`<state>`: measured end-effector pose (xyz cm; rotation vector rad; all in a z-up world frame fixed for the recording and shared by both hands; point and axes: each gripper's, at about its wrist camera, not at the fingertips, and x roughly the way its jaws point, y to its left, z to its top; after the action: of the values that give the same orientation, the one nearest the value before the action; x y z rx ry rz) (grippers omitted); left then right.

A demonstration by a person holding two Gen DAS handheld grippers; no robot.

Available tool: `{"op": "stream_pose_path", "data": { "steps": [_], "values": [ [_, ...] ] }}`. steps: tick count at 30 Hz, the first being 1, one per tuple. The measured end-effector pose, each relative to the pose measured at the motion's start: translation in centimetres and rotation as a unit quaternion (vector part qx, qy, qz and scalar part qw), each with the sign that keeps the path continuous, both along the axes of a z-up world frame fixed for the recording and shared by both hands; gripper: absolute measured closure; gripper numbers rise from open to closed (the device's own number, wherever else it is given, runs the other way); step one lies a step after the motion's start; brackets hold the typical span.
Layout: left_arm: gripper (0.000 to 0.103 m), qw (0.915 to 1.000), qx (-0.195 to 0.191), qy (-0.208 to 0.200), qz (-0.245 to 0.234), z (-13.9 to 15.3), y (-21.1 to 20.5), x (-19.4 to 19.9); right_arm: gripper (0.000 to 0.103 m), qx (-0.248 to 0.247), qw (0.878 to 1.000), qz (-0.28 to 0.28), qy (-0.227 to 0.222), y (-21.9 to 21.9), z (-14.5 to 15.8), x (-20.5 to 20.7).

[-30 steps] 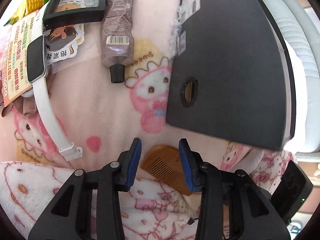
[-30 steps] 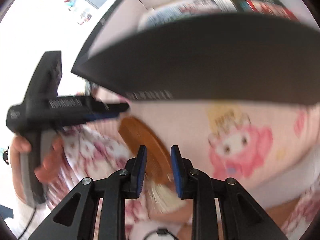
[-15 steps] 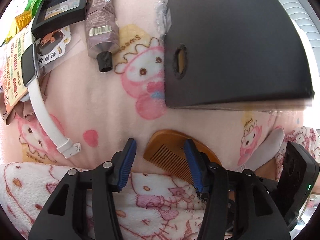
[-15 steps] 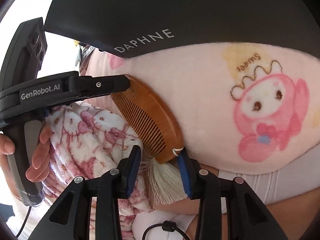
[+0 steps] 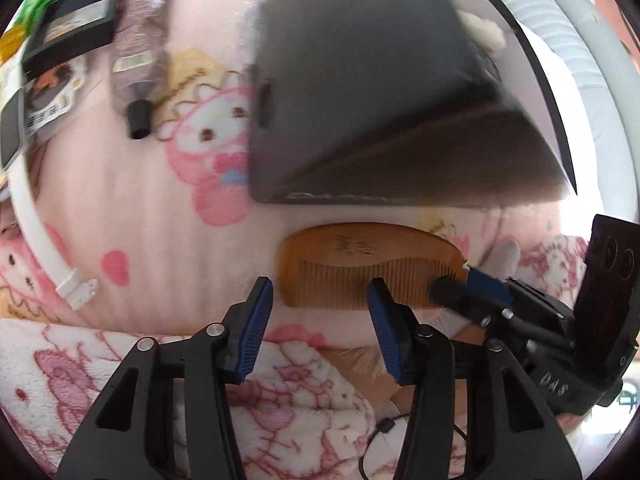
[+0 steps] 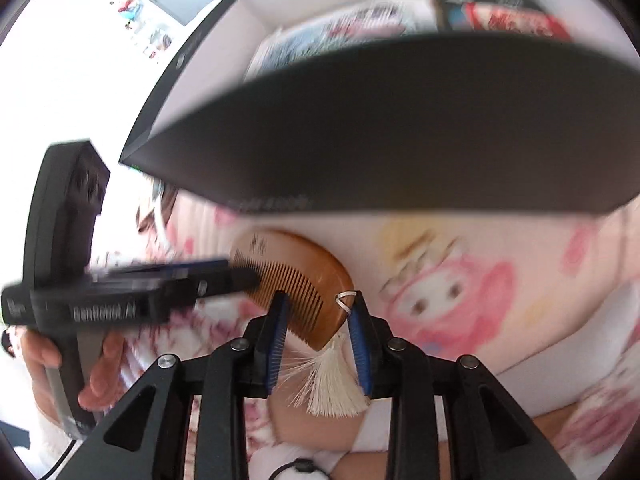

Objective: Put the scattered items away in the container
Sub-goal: 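Move the held wooden comb over the black box opening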

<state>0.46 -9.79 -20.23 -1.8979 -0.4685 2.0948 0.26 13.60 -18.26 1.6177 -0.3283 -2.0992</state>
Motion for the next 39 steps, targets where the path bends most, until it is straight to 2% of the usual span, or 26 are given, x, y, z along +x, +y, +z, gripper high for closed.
{"op": "stream_pose_path", "data": {
  "steps": [2, 4, 9, 12, 15, 17, 19, 22, 25, 29, 30, 31, 32, 33, 35, 37, 39],
  "values": [
    [0.057, 0.9999, -0.01, 0.0, 0.009, 1.1, 2.3, -1.2, 0.077, 0.03, 0.999, -0.011, 0.002, 0.8, -0.3, -1.4],
    [0.058, 0.9998, -0.018, 0.003, 0.009, 1.4, 2.4, -1.1, 0.077, 0.055, 0.998, -0.017, -0.001, 1.2, 0.1, -2.0],
    [0.057, 0.9996, -0.022, -0.005, 0.019, 1.4, 2.4, -1.1, 0.077, 0.045, 0.999, -0.014, -0.021, 1.5, -0.4, -2.2],
    [0.052, 0.9996, -0.017, -0.007, 0.02, 1.6, 2.5, -0.9, 0.077, 0.056, 0.998, -0.012, -0.013, 2.1, -0.6, -2.6],
    [0.049, 0.9999, -0.001, -0.01, 0.013, 2.0, 2.9, -0.5, 0.074, 0.044, 0.999, -0.01, -0.009, 1.8, -1.0, -3.5],
    [0.05, 0.9998, -0.012, -0.004, 0.015, 2.6, 3.1, 0.0, 0.073, 0.025, 1.0, -0.004, -0.017, 1.7, -1.0, -3.7],
    [0.054, 0.9998, 0.002, 0.002, 0.022, 3.7, 2.9, 0.7, 0.073, 0.013, 1.0, -0.009, -0.019, 1.9, -0.5, -3.5],
    [0.059, 0.9985, 0.039, 0.014, 0.036, 6.2, 2.4, 1.9, 0.073, 0.022, 1.0, -0.01, 0.001, 3.7, 2.0, -2.8],
    [0.059, 0.9959, 0.069, 0.041, 0.041, 9.8, 2.2, 3.1, 0.073, 0.025, 0.999, -0.009, 0.042, 5.1, 6.0, -2.1],
    [0.059, 0.9931, 0.058, 0.094, 0.038, 15.1, 2.8, 3.8, 0.073, 0.013, 0.995, -0.015, 0.101, 6.2, 11.0, -1.7],
    [0.059, 0.9923, 0.048, 0.109, 0.034, 16.4, 0.1, 3.6, 0.073, 0.007, 0.994, -0.017, 0.111, 7.0, 11.8, -1.7],
    [0.059, 0.9914, 0.037, 0.122, 0.028, 16.8, -0.2, 0.6, 0.073, 0.0, 0.993, -0.019, 0.119, 7.3, 12.5, -1.9],
    [0.059, 0.9904, 0.027, 0.134, 0.023, 16.6, 4.0, 0.5, 0.073, -0.007, 0.992, -0.022, 0.126, 7.5, 13.3, -2.3],
    [0.059, 0.9895, 0.019, 0.142, 0.018, 17.7, 5.0, -1.1, 0.073, -0.013, 0.991, -0.025, 0.131, 7.9, 13.9, -2.4],
    [0.059, 0.9878, 0.012, 0.155, 0.009, 17.7, 5.2, 0.4, 0.073, -0.021, 0.989, -0.032, 0.141, 5.4, 13.7, -2.1],
    [0.059, 0.9869, 0.016, 0.161, 0.002, 17.4, 5.6, -0.2, 0.073, -0.023, 0.988, -0.038, 0.151, 5.8, 14.5, -2.2],
    [0.059, 0.9862, 0.02, 0.164, -0.001, 16.6, 6.1, -1.5, 0.073, -0.023, 0.986, -0.044, 0.159, 4.4, 14.3, -2.5]
  ]
}}
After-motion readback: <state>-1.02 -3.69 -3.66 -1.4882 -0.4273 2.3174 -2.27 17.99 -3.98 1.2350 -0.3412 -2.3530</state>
